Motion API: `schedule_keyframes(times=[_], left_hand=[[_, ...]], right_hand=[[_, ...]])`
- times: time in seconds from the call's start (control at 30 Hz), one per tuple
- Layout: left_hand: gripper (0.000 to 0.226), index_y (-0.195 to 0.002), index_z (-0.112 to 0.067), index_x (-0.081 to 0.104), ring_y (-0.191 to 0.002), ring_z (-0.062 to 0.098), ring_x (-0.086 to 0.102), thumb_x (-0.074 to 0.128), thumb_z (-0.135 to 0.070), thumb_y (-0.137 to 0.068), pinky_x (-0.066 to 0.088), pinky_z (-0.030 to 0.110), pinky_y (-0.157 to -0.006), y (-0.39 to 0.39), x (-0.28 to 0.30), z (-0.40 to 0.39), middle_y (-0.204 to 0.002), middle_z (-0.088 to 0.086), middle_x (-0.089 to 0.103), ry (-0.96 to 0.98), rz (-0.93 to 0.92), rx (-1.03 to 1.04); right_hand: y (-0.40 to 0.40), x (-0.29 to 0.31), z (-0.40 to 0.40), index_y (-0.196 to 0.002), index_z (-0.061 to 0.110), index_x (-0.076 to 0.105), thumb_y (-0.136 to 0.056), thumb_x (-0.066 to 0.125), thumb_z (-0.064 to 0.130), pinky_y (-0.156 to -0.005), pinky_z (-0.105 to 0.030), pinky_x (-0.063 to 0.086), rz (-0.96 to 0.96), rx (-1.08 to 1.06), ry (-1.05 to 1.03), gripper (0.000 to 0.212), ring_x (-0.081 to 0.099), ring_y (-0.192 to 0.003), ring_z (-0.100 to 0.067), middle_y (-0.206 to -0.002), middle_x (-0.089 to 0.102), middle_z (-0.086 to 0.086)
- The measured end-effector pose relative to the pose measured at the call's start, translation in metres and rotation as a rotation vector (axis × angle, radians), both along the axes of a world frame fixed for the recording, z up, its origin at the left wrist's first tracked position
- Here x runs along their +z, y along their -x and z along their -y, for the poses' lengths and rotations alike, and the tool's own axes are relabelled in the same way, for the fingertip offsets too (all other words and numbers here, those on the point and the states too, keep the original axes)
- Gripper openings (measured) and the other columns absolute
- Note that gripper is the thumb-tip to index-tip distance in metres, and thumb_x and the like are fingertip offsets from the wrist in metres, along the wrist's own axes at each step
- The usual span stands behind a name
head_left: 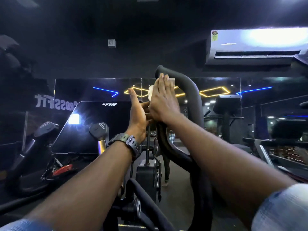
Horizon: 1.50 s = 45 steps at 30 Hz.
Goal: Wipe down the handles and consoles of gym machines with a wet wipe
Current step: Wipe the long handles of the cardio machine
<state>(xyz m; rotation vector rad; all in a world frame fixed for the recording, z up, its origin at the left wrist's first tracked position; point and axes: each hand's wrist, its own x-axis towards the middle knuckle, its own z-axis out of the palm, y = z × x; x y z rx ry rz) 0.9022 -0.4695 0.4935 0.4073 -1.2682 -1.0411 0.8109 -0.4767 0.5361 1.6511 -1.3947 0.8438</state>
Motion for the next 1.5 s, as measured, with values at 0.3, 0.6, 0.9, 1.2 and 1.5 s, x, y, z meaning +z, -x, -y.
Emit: schedule_keyframes(times=[0.3,0.6,0.9,1.2,1.5], left_hand=[[0.103,-0.107,-0.007,0.073,-0.094,0.021,0.075,0.005,-0.082,-0.09,0.057,0.033,-0.084,0.002,0.041,0.018,-0.1,0.011,0.078,0.151,0.076,-0.134],[0.098,-0.107,-0.01,0.073,-0.078,0.01,0.075,0.002,-0.076,-0.094,0.056,0.02,-0.065,-0.007,0.053,0.028,-0.087,0.004,0.079,0.203,0.056,-0.162],[0.109,-0.116,-0.016,0.073,-0.103,0.015,0.072,0.009,-0.096,-0.076,0.054,0.034,-0.096,0.012,0.09,0.032,-0.108,0.002,0.077,0.177,-0.002,-0.196],[0.098,-0.114,-0.019,0.071,-0.098,0.007,0.071,0.004,-0.085,-0.086,0.049,0.03,-0.102,-0.004,0.076,0.033,-0.102,-0.003,0.076,0.25,0.106,-0.221],[0.121,-0.132,-0.03,0.064,-0.127,0.023,0.059,0.011,-0.108,-0.057,0.037,0.048,-0.115,-0.015,0.086,0.062,-0.133,0.004,0.067,0.238,0.304,-0.24]], right_hand=[[0.005,0.101,0.036,-0.155,0.003,0.005,-0.101,0.036,0.035,-0.118,-0.043,0.021,-0.053,-0.14,0.0,0.07,0.018,-0.148,-0.03,-0.163,0.013,-0.014],[0.023,0.126,0.035,-0.157,0.019,0.014,-0.102,0.031,0.049,-0.119,-0.045,0.023,-0.075,-0.09,-0.122,0.064,0.022,-0.149,-0.028,-0.163,0.017,-0.008],[0.034,0.162,0.058,-0.143,0.017,0.041,-0.099,0.033,0.056,-0.106,-0.046,0.037,0.493,0.078,-0.117,0.059,0.041,-0.132,-0.038,-0.145,0.042,-0.018],[0.039,0.094,0.016,-0.143,0.032,0.037,-0.101,0.024,0.058,-0.092,-0.045,0.043,0.058,-0.069,0.085,0.051,0.052,-0.125,-0.031,-0.139,0.053,-0.003],[-0.001,0.146,0.047,-0.088,0.027,0.067,-0.088,0.028,0.075,-0.071,-0.036,0.043,0.158,-0.242,-0.153,0.062,0.064,-0.095,-0.028,-0.099,0.068,0.001]])
